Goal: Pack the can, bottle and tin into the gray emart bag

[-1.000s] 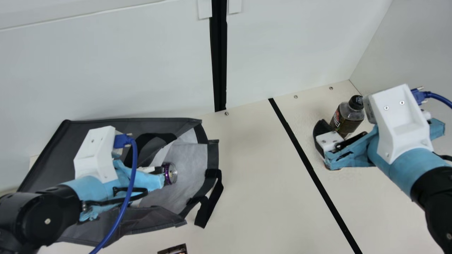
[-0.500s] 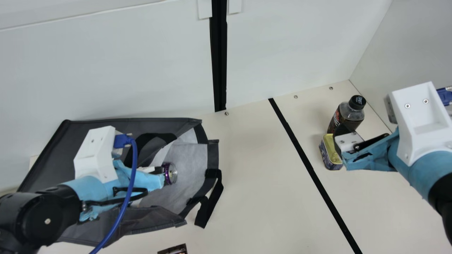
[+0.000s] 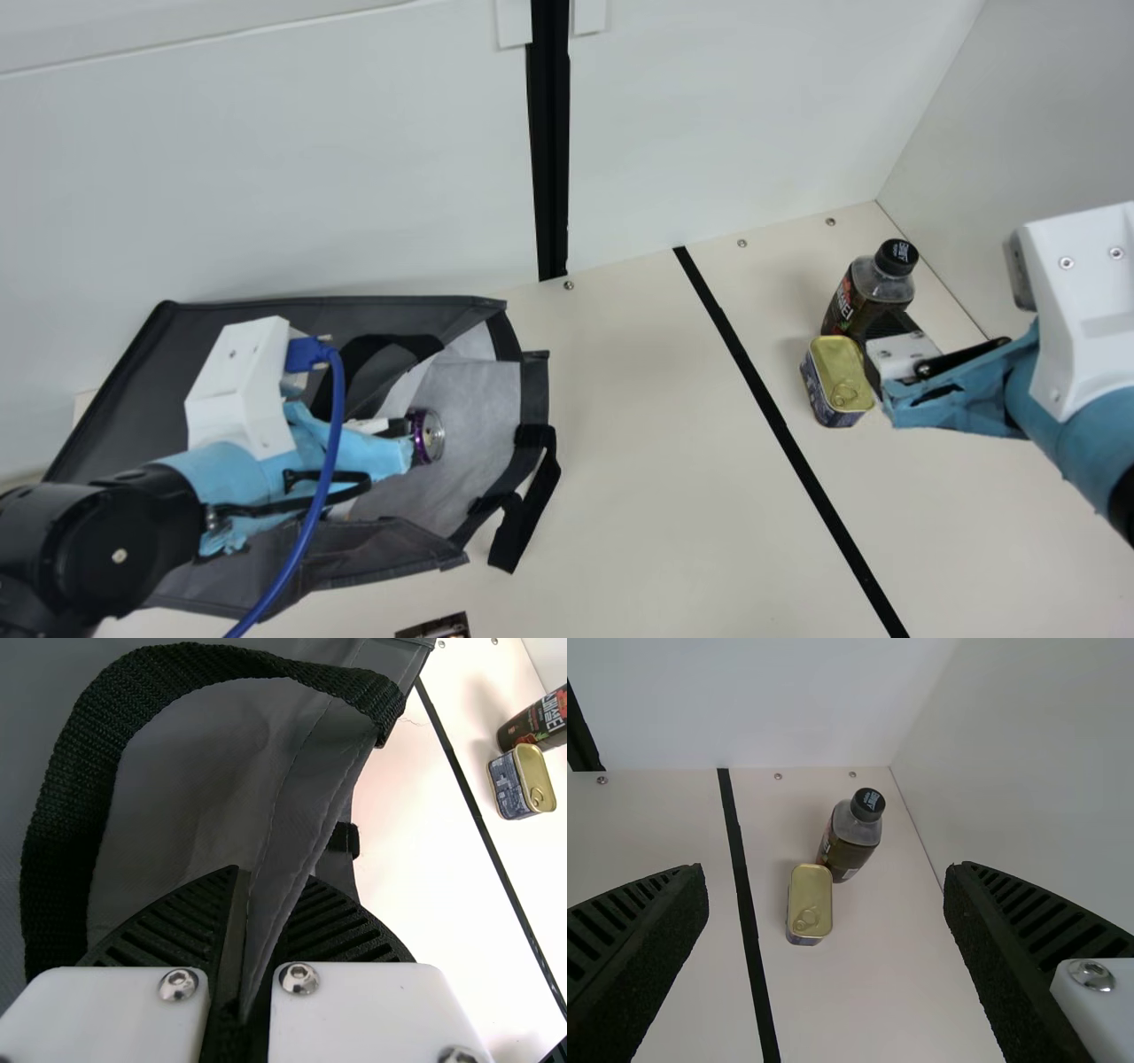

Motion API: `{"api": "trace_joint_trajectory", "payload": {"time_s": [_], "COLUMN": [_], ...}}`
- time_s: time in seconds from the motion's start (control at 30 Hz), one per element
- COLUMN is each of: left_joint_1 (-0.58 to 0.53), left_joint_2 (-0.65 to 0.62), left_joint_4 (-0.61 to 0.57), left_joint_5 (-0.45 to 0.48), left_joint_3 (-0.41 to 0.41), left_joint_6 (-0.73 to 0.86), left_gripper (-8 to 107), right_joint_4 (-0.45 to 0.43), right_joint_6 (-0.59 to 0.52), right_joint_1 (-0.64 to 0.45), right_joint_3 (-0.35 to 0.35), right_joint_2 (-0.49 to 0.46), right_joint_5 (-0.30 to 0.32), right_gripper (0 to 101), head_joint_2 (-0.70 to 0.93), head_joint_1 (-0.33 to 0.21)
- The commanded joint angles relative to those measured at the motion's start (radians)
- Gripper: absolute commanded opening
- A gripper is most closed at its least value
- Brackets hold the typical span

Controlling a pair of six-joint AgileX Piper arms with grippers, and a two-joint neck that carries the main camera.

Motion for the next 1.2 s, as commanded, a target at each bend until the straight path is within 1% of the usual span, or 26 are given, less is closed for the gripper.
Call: {"api": "trace_joint_trajectory", "payload": {"time_s": [0.0,0.23,0.43,0.63,0.97,1.17], "left_joint_1": [0.0,0.0,0.0,0.0,0.0,0.0], "left_joint_2": [0.0,0.0,0.0,0.0,0.0,0.0], "left_joint_4": [0.0,0.0,0.0,0.0,0.0,0.0], "left_joint_5": [0.0,0.0,0.0,0.0,0.0,0.0], "left_joint_3": [0.0,0.0,0.0,0.0,0.0,0.0], "left_joint_6": [0.0,0.0,0.0,0.0,0.0,0.0], "left_gripper": [10,10,10,10,10,10], "right_joint_4": [-0.002,-0.013,-0.037,-0.087,-0.195,-0.226], "right_joint_6": [0.008,0.032,0.062,0.111,0.214,0.257], "right_joint_1": [-0.006,-0.018,-0.002,0.048,0.188,0.232], "right_joint_3": [-0.004,-0.02,-0.04,-0.063,-0.096,-0.081], "right_joint_2": [-0.001,-0.005,-0.002,0.01,0.04,0.057], "right_joint_5": [0.003,0.034,0.066,0.113,0.206,0.207], "right_gripper": [91,91,91,91,91,91], "head_joint_2": [-0.001,-0.001,-0.001,-0.001,-0.001,-0.001], "head_joint_1": [-0.023,-0.023,-0.023,-0.023,-0.023,-0.023]}}
